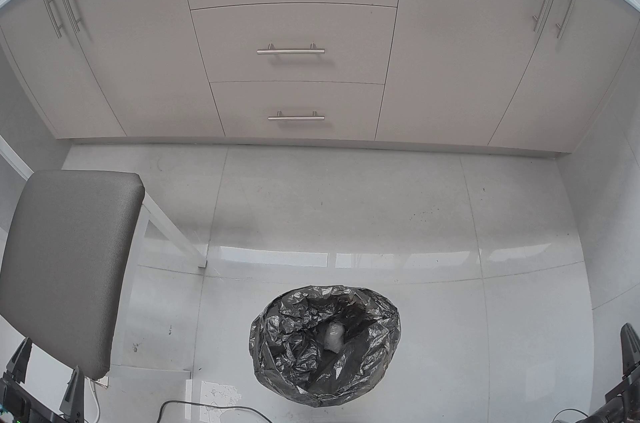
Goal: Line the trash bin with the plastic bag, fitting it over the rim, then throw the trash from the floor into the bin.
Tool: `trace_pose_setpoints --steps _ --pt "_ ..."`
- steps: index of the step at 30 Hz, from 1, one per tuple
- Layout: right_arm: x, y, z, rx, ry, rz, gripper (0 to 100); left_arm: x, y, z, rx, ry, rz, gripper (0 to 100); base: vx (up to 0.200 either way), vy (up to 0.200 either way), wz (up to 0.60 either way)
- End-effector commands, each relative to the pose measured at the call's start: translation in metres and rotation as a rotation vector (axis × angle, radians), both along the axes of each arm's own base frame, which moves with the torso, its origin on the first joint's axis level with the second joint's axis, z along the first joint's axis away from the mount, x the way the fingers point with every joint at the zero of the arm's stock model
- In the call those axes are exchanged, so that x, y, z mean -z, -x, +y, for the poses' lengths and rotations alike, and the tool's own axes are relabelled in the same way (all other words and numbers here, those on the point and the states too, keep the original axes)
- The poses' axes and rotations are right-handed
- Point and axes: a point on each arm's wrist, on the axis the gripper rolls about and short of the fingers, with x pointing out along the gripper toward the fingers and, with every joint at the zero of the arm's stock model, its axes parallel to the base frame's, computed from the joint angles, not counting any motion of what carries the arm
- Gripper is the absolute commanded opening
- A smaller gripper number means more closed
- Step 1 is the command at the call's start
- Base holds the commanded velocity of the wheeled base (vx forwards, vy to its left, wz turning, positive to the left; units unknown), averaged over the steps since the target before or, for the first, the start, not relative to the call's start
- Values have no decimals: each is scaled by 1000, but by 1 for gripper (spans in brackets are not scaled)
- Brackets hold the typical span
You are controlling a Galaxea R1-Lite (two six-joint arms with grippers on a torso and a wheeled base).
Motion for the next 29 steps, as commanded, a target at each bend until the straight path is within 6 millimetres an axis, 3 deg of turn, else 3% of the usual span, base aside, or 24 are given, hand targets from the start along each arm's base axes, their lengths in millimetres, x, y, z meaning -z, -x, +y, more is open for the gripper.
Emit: trace_pose_setpoints --steps 1,29 --pt "14 -2 1 -36 2 60 0 5 0 0 0 0 0 100 0 0 0" --pt "13 -2 1 -39 -10 60 0 5 0 0 0 0 0 100 0 0 0"
